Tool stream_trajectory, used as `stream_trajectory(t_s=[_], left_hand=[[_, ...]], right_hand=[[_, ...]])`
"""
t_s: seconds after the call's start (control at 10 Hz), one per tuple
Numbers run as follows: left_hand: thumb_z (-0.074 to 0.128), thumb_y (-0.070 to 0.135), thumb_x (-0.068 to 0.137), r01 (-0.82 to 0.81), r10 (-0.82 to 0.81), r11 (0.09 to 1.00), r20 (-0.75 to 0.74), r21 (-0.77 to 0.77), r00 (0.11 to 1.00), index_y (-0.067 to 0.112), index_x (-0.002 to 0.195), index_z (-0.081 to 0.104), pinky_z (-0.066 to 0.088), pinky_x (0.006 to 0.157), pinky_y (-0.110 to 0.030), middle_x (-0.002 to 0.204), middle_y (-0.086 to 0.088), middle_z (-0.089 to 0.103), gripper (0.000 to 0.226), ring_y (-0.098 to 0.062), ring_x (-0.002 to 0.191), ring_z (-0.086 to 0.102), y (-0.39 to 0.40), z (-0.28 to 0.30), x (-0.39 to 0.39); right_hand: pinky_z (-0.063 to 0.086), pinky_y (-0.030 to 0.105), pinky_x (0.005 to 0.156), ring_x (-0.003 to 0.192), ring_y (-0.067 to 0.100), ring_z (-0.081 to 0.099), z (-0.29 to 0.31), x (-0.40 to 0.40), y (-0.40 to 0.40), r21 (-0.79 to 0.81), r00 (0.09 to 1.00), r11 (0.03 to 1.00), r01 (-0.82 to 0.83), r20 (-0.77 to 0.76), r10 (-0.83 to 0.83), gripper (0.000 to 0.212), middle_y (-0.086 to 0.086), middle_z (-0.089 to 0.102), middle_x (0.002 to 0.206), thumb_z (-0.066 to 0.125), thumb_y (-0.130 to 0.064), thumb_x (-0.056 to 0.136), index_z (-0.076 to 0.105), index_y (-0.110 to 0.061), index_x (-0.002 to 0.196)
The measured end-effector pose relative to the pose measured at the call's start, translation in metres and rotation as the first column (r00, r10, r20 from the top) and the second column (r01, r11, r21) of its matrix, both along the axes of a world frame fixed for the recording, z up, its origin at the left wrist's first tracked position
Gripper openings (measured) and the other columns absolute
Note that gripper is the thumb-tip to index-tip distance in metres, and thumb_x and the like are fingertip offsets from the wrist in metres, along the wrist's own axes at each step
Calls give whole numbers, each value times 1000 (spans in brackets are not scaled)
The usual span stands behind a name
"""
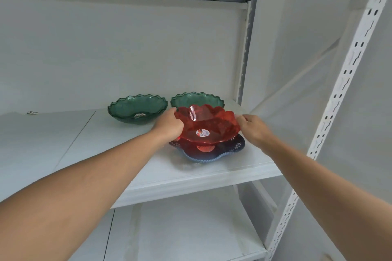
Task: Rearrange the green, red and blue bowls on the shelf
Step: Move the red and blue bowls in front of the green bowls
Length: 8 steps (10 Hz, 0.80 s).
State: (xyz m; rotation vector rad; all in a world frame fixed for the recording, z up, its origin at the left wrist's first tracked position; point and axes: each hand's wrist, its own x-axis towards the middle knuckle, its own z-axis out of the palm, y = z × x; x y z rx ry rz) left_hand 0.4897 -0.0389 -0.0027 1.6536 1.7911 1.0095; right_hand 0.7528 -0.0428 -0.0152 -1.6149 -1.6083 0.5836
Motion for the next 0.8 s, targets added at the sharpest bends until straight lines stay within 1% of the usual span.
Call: stream_trajectory(t_s=[0.1,0.2,0.3,0.4,0.5,0.6,0.7,0.8], left_hand=[[42,12,83,-24,22,1000,-169,-6,985,21,111,63,49,82,-34,108,-3,68,37,-34,108,61,5,-3,8],[38,16,86,-102,86,994,-260,-49,962,27,145,50,40,105,-45,138,-4,63,62,-38,132,41,11,-12,10],[40,28,89,-134,122,991,-332,-14,935,33,153,40,35,104,-45,142,-3,56,64,-35,133,31,8,-23,13],[40,46,88,-171,159,985,-323,-8,933,32,146,44,31,101,-43,136,-7,43,60,-34,128,29,7,-32,17],[39,54,84,-191,181,982,-288,-5,940,33,129,52,29,93,-40,130,-4,36,51,-31,121,29,6,-37,18],[41,56,84,-182,177,983,-281,9,943,32,129,53,27,91,-40,133,0,36,53,-30,126,30,5,-38,16],[41,58,87,-151,142,988,-223,-22,964,30,144,48,32,104,-46,152,0,36,64,-31,139,28,6,-37,13],[40,62,88,-134,142,989,-176,59,974,32,160,30,25,118,-47,165,2,28,79,-29,150,23,2,-25,6]], right_hand=[[52,46,88,97,43,65,-6,3,0,11,999,1000,11,50,-11,54,26,72,99,39,-36,114,65,8,95],[43,42,73,82,35,56,-11,4,0,26,995,1000,12,98,-14,49,16,63,82,40,-32,113,61,5,88],[37,41,67,75,32,52,-18,2,-1,43,988,999,5,157,-12,45,8,56,73,41,-30,113,52,-7,76],[38,40,70,80,34,55,-26,-1,-1,47,981,999,-9,196,-1,39,8,59,75,43,-27,112,56,-9,79],[39,37,71,84,34,57,-30,-4,2,51,981,999,8,193,-17,34,8,63,81,44,-28,111,62,-11,88],[39,38,68,83,34,57,-31,-4,1,36,979,999,29,198,-35,34,5,62,77,44,-30,110,61,-15,85],[47,38,77,99,37,64,-30,-4,2,20,983,1000,9,184,-12,34,9,72,96,46,-35,110,72,-13,110],[47,45,112,132,36,61,-20,-3,3,20,991,999,31,129,-33,57,15,67,141,48,-43,110,52,-13,159]])
